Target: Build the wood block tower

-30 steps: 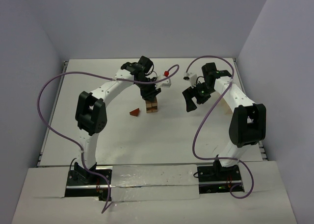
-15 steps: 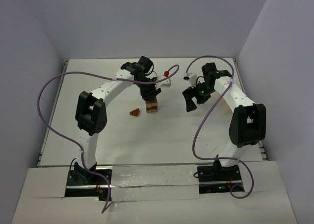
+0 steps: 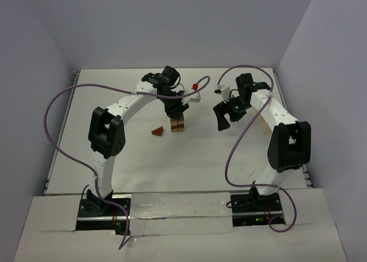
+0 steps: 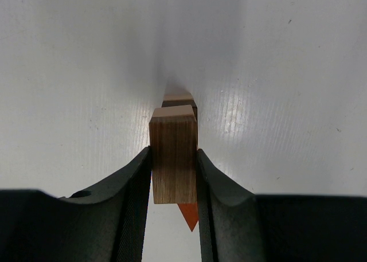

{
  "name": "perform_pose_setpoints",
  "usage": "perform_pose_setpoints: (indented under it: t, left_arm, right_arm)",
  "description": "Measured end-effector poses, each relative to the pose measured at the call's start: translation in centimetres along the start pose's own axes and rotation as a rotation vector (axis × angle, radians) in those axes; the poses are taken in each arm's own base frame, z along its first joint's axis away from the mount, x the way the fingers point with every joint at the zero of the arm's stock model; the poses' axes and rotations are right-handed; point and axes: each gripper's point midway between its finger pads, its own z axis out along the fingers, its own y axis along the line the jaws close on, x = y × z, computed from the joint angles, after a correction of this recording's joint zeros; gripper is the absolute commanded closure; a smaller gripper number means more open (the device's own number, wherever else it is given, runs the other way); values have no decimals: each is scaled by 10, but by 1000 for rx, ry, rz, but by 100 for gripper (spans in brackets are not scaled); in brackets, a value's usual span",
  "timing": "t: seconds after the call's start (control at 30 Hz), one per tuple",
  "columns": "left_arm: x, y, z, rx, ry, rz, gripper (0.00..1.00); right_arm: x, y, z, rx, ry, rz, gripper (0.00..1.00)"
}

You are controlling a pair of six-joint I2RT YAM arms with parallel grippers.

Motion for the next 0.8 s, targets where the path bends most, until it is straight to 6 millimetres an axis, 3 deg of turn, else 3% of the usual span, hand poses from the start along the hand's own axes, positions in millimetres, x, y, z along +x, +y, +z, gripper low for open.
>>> perform_pose_setpoints:
  t: [0.27, 0.63, 0.7, 0.8]
  left_arm:
    - [0, 0, 0, 0, 0, 0, 57]
    - [1, -1, 0, 5, 2, 0, 7]
    - [1, -1, 0, 6, 2, 0, 1]
    - [1, -2, 0, 8, 4, 0, 1]
  right_arm:
    - [0, 0, -1, -1, 1, 0, 0]
    - [0, 0, -1, -1, 1, -2, 0]
    - [0, 0, -1, -1, 1, -2, 0]
    - [0, 0, -1, -1, 1, -2, 0]
